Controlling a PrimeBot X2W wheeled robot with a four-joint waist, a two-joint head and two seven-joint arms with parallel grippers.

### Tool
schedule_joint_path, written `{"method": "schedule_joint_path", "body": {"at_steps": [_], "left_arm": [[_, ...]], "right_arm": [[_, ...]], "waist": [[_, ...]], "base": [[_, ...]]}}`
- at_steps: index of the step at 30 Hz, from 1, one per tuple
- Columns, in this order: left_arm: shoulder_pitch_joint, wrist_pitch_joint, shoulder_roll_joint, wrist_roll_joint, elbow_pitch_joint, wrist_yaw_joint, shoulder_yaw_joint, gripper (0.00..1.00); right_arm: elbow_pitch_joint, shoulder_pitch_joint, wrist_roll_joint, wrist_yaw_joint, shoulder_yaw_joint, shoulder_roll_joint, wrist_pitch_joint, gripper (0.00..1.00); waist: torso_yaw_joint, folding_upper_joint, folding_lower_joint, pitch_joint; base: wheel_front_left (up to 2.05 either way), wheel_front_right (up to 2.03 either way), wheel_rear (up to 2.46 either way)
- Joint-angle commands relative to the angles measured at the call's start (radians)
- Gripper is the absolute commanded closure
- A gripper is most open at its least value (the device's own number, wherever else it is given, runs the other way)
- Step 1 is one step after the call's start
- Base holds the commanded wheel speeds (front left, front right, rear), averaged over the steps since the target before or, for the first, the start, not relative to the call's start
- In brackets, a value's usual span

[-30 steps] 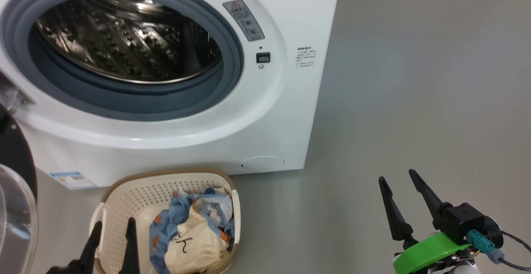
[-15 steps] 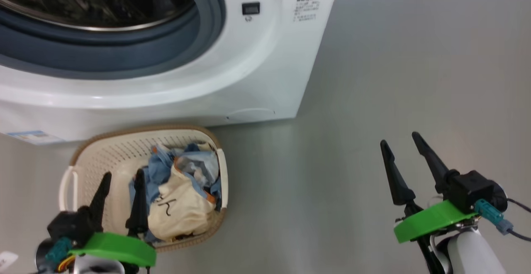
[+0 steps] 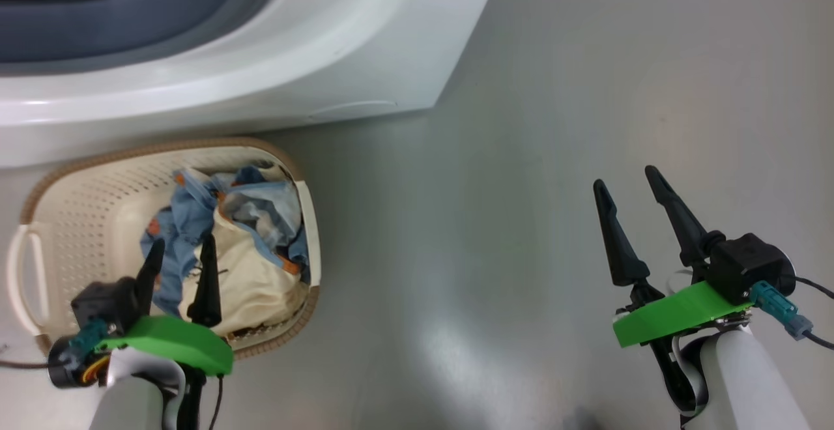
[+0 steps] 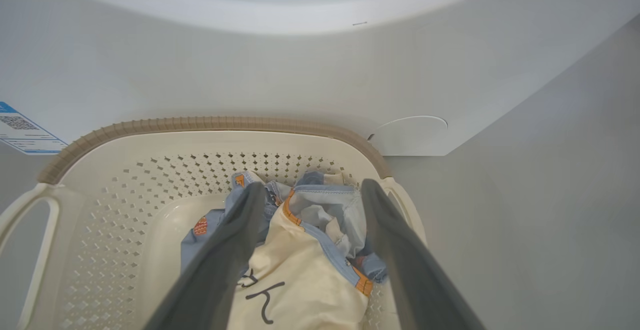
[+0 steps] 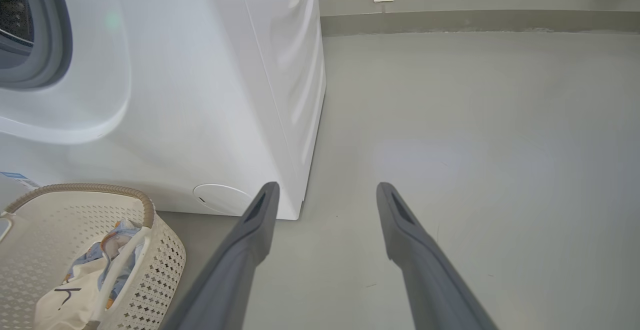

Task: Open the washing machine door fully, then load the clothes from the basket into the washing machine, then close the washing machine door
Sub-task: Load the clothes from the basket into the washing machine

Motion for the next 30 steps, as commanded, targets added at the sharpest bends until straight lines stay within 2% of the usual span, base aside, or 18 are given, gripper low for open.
{"method": "schedule_joint_path", "body": {"at_steps": [1,20,24,30], "left_arm": [[-0.007,-0.005,0.027,0.004,-0.007,-0.002,0.025,0.0],[-0.227,-0.003,0.166,-0.06,0.35,-0.002,-0.068,0.0],[-0.272,0.034,0.199,-0.076,0.44,-0.002,-0.107,0.0],[-0.331,0.072,0.231,-0.087,0.495,-0.002,-0.147,0.0]], "right_arm": [[-0.025,0.0,0.012,0.003,0.027,0.005,-0.012,0.0],[-0.046,-0.056,0.036,0.003,0.038,0.025,-0.012,0.0],[-0.045,-0.063,0.044,0.003,0.046,0.028,-0.012,0.0],[-0.039,-0.066,0.062,0.003,0.052,0.03,-0.012,0.0]], "waist": [[-0.035,0.0,-0.0002,0.065],[-0.103,0.0,-0.0002,0.279],[-0.12,0.0,-0.0002,0.3],[-0.138,0.0,-0.0002,0.324]], "base": [[0.0,0.0,0.0],[0.0,0.0,0.0],[0.0,0.0,0.0],[0.0,0.0,0.0]]}}
